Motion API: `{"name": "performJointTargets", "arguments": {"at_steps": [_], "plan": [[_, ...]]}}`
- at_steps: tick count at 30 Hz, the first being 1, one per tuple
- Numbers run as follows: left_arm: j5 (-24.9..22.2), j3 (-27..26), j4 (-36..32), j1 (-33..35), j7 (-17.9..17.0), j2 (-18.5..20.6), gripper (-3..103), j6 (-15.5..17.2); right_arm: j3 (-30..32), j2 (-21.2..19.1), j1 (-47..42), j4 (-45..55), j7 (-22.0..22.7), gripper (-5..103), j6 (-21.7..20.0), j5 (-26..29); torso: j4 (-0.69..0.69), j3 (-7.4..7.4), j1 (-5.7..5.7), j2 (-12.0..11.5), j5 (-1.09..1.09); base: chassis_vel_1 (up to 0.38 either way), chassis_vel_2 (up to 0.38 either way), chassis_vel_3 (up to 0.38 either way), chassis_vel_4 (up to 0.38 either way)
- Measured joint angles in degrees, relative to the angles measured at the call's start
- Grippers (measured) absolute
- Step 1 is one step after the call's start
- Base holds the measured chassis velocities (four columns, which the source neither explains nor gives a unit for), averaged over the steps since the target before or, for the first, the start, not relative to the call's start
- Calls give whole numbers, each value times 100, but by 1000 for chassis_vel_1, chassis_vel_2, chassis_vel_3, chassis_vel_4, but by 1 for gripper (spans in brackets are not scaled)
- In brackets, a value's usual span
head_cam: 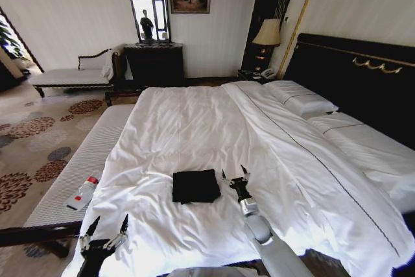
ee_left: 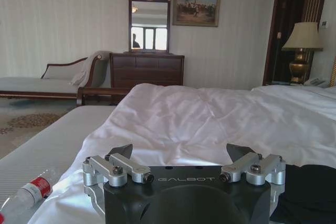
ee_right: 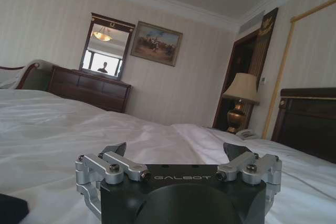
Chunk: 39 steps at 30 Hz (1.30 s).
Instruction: Fold the clothes on the bed.
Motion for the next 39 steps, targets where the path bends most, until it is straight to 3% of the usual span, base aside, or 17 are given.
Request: {"name": "performJointTargets", "arguments": {"at_steps": [4, 9, 15, 39], "plan": [[0, 0, 0, 0, 1, 0, 100, 0, 860, -42, -850, 484, -234, 100, 308, -66, 1, 0, 0, 0, -1, 0, 0, 0, 0], [0, 0, 0, 0, 1, 0, 100, 0, 1167, 106, -1469, 783, -385, 100, 597, -78, 1, 0, 0, 0, 2, 0, 0, 0, 0], [0, 0, 0, 0, 1, 0, 100, -1, 1284, 244, -1910, 1095, -574, 100, 736, -39, -1, 0, 0, 0, 1, 0, 0, 0, 0], [0, 0, 0, 0, 1, 0, 100, -1, 1239, 255, -1875, 1079, -580, 100, 722, -18, 0, 1, 1, 0, 1, 0, 0, 0, 0]]}}
